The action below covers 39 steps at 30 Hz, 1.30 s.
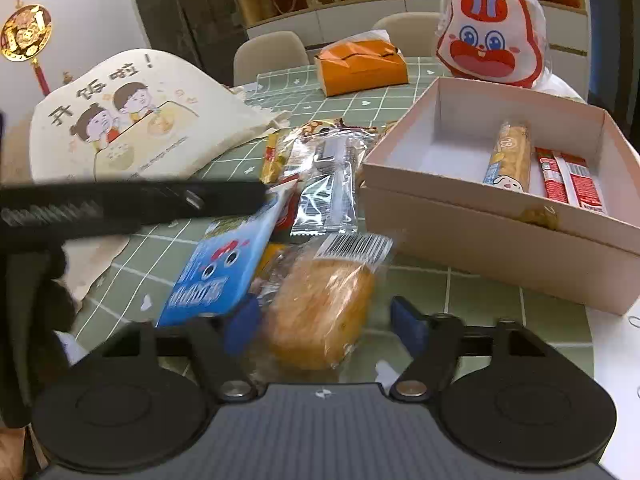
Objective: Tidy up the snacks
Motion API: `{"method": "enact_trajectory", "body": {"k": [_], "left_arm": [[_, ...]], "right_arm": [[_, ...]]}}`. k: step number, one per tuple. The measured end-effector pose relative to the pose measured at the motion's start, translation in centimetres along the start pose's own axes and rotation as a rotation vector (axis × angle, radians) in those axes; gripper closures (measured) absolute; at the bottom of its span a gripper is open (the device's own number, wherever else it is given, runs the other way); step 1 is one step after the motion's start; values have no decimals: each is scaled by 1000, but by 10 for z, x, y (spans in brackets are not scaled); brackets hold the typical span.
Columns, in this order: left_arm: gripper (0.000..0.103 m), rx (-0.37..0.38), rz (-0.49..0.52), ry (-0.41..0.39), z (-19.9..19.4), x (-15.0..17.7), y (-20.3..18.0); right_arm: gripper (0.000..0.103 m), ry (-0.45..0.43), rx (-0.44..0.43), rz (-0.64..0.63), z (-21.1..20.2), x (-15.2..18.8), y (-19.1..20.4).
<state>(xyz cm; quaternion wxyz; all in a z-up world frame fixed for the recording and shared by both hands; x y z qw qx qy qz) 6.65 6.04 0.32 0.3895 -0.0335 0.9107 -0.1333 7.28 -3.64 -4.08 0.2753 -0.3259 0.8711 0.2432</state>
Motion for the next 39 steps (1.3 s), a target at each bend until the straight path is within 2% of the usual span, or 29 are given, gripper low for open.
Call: {"method": "enact_trajectory", "body": {"k": [4, 9, 12, 14, 17, 20, 24, 26, 34, 39], "left_arm": [[67, -32, 19, 29, 9, 13, 8], [67, -142, 3, 41, 2, 20, 37], [67, -191, -42, 43, -2, 20, 56], [67, -188, -100, 31, -6, 16, 66], [68, -146, -140, 29, -6, 11, 64], [68, -107, -61, 67, 4, 10, 39], [66, -132, 75, 129, 25, 20, 10], [66, -144, 123, 130, 30, 23, 2], [74, -62, 162, 151, 24, 44, -24], [74, -46, 191, 167, 18, 61, -38]], "right_arm": [[49, -39, 53, 12, -22, 20, -18], [47, -87, 136, 17, -50, 42, -43], [32, -110, 164, 40, -55, 45, -57], [27, -118, 151, 67, -54, 45, -63], [27, -114, 118, 102, -51, 44, -66], [27, -124, 115, 106, -53, 45, -67], [26, -134, 108, 123, -54, 47, -69], [24, -148, 113, 136, -55, 47, -71], [21, -181, 151, 124, -60, 48, -70], [20, -194, 191, 57, -63, 47, -61]]}}
Point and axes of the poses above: each gripper's, at about its wrist camera, not at the fingertips, and z roughly the way its jaws point, y to its left, x to its underside, the point moved 9 cm from there along z, roughly the way its jaws point, and after that the axes turned 7 degrees about y, right-handed, at the moved point
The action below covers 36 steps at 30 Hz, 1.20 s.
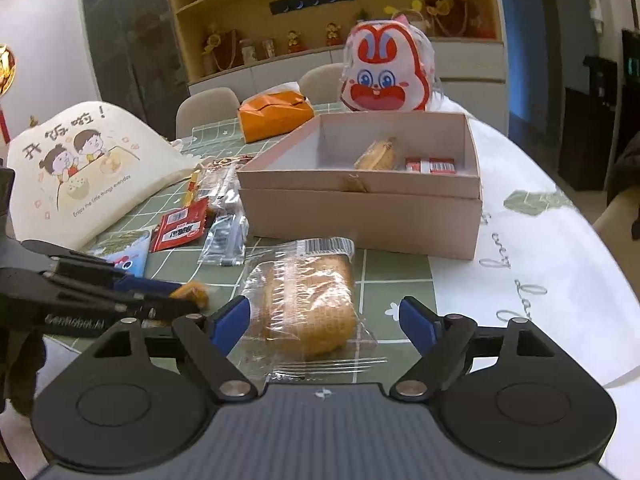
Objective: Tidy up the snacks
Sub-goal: 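Carry the round bread and yellow snack into the pink box with both grippers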
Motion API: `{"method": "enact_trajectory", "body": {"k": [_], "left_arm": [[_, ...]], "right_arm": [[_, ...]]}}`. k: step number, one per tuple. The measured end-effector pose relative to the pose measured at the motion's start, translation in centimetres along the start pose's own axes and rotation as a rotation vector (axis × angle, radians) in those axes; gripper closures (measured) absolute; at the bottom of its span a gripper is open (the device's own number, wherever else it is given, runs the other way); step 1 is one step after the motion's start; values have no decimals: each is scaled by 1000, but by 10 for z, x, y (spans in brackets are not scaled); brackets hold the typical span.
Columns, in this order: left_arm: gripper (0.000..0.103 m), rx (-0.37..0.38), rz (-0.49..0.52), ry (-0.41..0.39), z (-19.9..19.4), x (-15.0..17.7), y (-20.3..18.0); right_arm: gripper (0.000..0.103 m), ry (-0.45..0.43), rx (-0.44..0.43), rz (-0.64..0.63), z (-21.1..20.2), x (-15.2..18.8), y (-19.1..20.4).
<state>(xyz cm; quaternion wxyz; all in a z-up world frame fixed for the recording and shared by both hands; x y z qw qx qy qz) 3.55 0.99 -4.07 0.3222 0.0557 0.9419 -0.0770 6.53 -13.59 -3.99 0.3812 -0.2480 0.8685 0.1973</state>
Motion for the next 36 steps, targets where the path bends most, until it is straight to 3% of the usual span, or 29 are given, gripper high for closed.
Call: {"method": "enact_trajectory", "body": {"k": [5, 12, 13, 14, 15, 23, 29, 32, 36], "left_arm": [[74, 7, 21, 8, -4, 7, -10], [76, 33, 44, 6, -10, 17, -18], [76, 38, 48, 6, -11, 19, -20], [76, 45, 51, 6, -13, 22, -22], [76, 55, 52, 6, -14, 24, -24], [78, 99, 91, -25, -31, 21, -43], [78, 108, 157, -126, -62, -20, -59], [78, 117, 158, -227, -84, -64, -56], [78, 123, 59, -319, -91, -142, -28]], "right_arm": [[20, -23, 89, -123, -1, -12, 17], [19, 91, 104, -127, 29, -27, 25], [22, 111, 104, -123, 33, -26, 24], [33, 129, 94, -116, 34, -23, 23], [38, 146, 79, -108, 33, -20, 23], [42, 155, 39, -95, -21, -6, 14], [42, 6, 47, -34, -84, -57, 0], [42, -83, 42, 0, -108, -97, -8], [42, -150, 54, 28, -111, -155, -22]]}}
Point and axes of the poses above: each gripper's, at about its wrist camera, not at the fingertips, and z roughly the way its jaws point, y to its left, x to its underside, the point moved 9 cm from there along z, roughly the way its jaws point, and after that the axes turned 7 degrees about y, right-handed, at the moved point
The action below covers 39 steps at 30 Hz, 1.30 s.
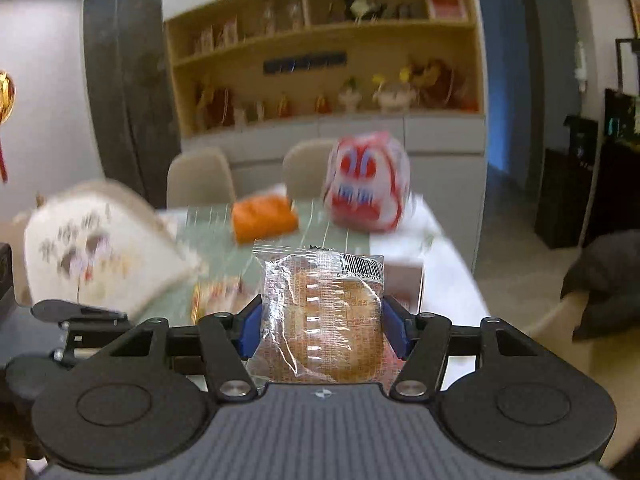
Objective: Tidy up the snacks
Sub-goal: 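Carry the round bread and yellow snack into the pink box with both grippers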
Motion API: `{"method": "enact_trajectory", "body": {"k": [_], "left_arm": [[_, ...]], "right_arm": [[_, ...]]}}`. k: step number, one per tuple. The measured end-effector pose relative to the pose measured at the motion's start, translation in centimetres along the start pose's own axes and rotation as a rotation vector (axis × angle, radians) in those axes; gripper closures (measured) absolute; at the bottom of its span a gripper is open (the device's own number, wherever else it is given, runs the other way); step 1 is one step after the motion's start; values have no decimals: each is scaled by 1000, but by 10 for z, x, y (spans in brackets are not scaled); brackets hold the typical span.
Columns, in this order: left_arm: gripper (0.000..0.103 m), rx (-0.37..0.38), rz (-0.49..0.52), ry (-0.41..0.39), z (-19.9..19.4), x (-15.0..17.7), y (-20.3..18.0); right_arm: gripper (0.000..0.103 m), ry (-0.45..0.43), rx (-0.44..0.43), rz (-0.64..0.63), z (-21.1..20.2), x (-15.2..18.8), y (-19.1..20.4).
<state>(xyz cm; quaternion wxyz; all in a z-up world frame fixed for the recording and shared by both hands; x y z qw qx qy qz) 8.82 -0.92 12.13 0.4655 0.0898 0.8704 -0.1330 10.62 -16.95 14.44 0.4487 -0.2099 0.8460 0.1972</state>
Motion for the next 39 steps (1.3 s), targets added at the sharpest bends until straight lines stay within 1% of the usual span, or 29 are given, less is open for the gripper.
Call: {"method": "enact_trajectory", "body": {"k": [2, 4, 5, 6, 7, 8, 9, 10, 11, 12, 13, 15, 16, 17, 19, 21, 24, 26, 28, 31, 33, 35, 36, 38, 39], "left_arm": [[78, 24, -72, 0, 21, -26, 21], [78, 58, -138, 12, 46, -44, 38], [78, 80, -178, 17, 59, -51, 46], [77, 116, -238, 26, 77, -59, 56], [75, 146, -289, 46, 96, -61, 66], [74, 163, -334, 93, 119, -60, 76], [74, 149, -367, 155, 145, -54, 87], [74, 119, -383, 203, 166, -46, 98], [74, 98, -391, 225, 179, -40, 106], [74, 101, -402, 231, 184, -34, 110], [74, 122, -421, 228, 185, -29, 113], [74, 152, -437, 198, 173, -21, 120], [74, 137, -427, 184, 164, -15, 125], [74, 105, -415, 176, 155, -9, 130], [74, 19, -400, 163, 133, 10, 145], [74, -62, -417, 138, 111, 32, 164], [74, -147, -452, 101, 83, 58, 190], [74, -192, -489, 104, 69, 73, 206], [74, -205, -502, 121, 61, 84, 215], [74, -206, -504, 130, 47, 101, 221], [74, -191, -516, 113, 38, 108, 226], [74, -165, -543, 87, 32, 112, 230], [74, -151, -563, 74, 30, 113, 234], [74, -145, -605, 77, 22, 117, 239], [74, -142, -621, 74, 18, 120, 242]], "right_arm": [[42, -3, 19, 18, 14, -18, -8], [42, 18, 33, 25, 38, -30, -17], [42, 31, 47, 29, 53, -35, -21], [42, 39, 64, 36, 66, -39, -26], [42, 46, 83, 41, 80, -43, -32], [41, 54, 96, 37, 97, -45, -37], [38, 76, 103, 26, 115, -45, -42], [33, 104, 114, 24, 128, -41, -46], [32, 126, 126, 37, 140, -38, -52], [32, 138, 124, 47, 145, -32, -56], [32, 148, 107, 54, 147, -26, -58], [32, 147, 83, 61, 143, -16, -61], [31, 151, 83, 61, 140, -10, -62], [30, 159, 76, 58, 137, -3, -61], [30, 189, 51, 43, 132, 12, -52], [30, 222, 28, 27, 129, 29, -37], [30, 261, -25, -12, 128, 50, -5], [30, 277, -61, -33, 128, 60, 20], [30, 278, -82, -71, 130, 66, 44], [30, 255, -71, -125, 137, 61, 76], [30, 269, -112, -114, 147, 51, 92], [30, 318, -170, -70, 164, 40, 110], [30, 338, -183, -54, 173, 36, 117], [30, 363, -170, -63, 196, 31, 133], [30, 364, -144, -93, 208, 29, 141]]}}
Point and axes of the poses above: each gripper's, at about its wrist camera, not at the fingertips, and z roughly the way its jaws point, y to its left, x to its underside, the point moved 9 cm from there along z, roughly the way its jaws point, and after that the axes turned 7 degrees about y, right-handed, at the moved point
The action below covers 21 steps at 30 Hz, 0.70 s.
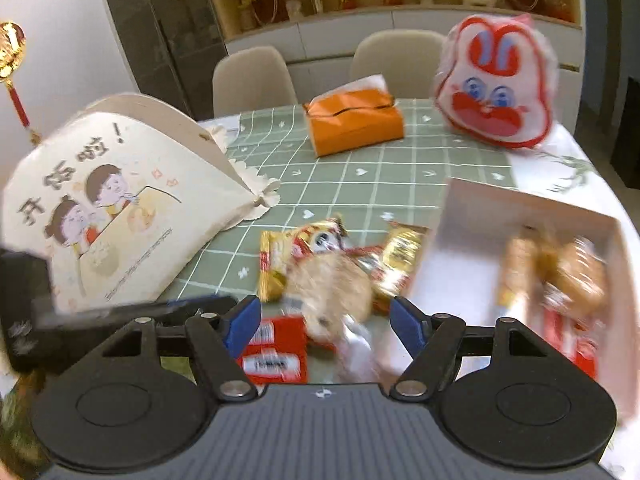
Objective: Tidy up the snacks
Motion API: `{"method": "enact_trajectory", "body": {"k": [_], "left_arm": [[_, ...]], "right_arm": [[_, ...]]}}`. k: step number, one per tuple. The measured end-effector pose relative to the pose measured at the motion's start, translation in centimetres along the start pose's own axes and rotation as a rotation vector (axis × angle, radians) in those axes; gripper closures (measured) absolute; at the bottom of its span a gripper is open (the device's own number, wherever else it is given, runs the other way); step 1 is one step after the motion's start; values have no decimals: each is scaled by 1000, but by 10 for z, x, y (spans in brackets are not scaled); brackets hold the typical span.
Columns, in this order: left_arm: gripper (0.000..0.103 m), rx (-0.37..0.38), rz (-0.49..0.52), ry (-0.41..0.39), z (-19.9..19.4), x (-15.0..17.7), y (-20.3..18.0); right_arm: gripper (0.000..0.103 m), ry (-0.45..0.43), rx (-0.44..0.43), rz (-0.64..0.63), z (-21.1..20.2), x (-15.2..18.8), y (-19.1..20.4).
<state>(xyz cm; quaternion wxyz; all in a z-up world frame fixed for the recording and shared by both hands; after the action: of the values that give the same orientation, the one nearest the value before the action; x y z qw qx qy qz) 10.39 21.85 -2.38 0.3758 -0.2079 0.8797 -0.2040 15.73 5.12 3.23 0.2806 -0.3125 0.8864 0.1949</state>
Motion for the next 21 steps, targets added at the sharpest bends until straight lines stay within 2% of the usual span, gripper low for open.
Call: {"method": "enact_trajectory", "body": {"k": [4, 8, 11, 13, 15, 17, 21], "left_arm": [[74, 15, -64, -11, -15, -2, 11], [74, 3, -50, -69, -30, -11, 10], [74, 6, -47, -69, -32, -11, 9], [74, -3, -47, -60, -29, -10, 10], [74, -2, -45, -45, -26, -8, 10], [74, 1, -34, -26, -21, -4, 7], [74, 12, 28, 43, -7, 10, -7]], "right_arm": [[30, 9, 137, -108, 48, -18, 18], [30, 67, 198, -75, 90, -27, 15], [26, 60, 242, -81, 100, -28, 10], [26, 72, 233, -82, 98, -21, 11], [26, 105, 187, -96, 93, -8, 17], [33, 164, 112, -120, 87, 13, 28], [35, 150, 79, -200, 58, 52, 41]]}}
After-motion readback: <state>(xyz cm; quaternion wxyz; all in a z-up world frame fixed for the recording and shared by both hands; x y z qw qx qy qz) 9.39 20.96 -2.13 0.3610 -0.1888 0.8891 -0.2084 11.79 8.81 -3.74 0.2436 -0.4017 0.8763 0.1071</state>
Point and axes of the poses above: each gripper's, at about its wrist camera, not at the fingertips, and z roughly the way its jaws point, y to its left, x to its underside, the point moved 9 cm from there along z, roughly the way its jaws point, and after that the axes turned 7 degrees about y, right-handed, at the moved point
